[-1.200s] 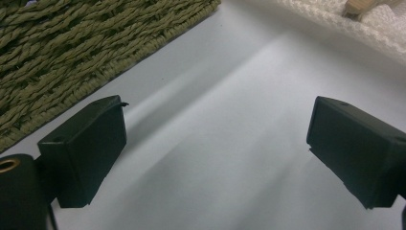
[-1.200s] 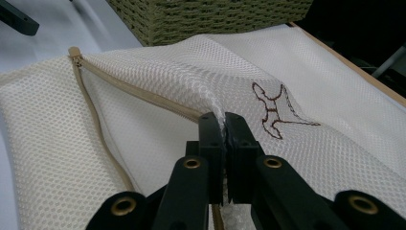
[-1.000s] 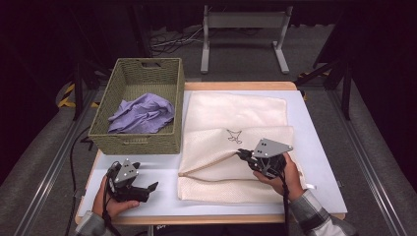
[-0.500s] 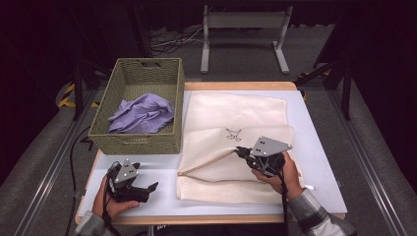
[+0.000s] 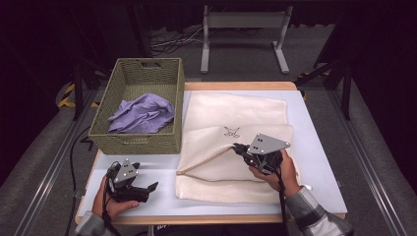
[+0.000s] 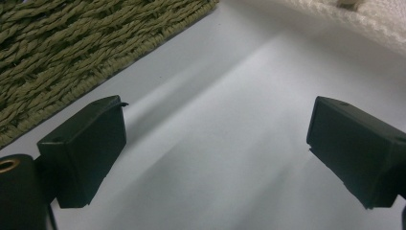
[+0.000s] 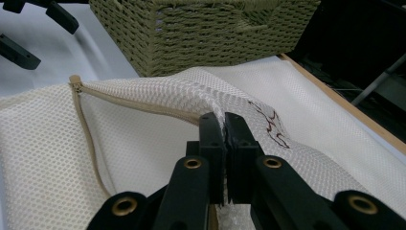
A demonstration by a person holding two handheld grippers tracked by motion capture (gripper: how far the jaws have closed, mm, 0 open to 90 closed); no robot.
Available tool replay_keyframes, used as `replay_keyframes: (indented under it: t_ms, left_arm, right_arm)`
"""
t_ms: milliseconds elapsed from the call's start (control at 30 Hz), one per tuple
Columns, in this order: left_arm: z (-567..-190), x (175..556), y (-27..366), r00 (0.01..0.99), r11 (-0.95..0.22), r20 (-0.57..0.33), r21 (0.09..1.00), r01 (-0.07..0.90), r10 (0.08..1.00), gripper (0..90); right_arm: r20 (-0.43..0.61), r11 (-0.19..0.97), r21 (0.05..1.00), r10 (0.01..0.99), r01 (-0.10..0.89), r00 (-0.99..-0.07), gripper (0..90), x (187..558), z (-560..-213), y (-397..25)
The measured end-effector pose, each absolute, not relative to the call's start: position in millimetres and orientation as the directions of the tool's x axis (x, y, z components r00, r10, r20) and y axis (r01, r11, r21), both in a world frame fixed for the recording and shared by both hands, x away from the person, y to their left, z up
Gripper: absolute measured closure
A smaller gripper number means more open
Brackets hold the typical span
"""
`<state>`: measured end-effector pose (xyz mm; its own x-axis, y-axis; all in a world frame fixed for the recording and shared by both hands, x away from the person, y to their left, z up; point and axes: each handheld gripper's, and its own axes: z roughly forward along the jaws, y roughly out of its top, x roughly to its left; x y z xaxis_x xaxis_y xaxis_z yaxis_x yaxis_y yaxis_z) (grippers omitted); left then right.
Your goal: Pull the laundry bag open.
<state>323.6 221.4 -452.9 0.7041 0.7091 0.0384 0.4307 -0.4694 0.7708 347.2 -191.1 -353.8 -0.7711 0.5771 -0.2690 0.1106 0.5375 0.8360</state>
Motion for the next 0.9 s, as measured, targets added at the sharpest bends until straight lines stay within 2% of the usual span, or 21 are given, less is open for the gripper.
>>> replay_keyframes:
  t_ms: [900]
  left_arm:
    - [-453.1,325.6,221.0,0.703,-0.464,0.034,0.774,0.431,0.71,6.8]
  right_arm:
    - [-0.271,0.512,0.854,0.593,0.095,-0.758,87.5,348.6,-344.9,-193.5]
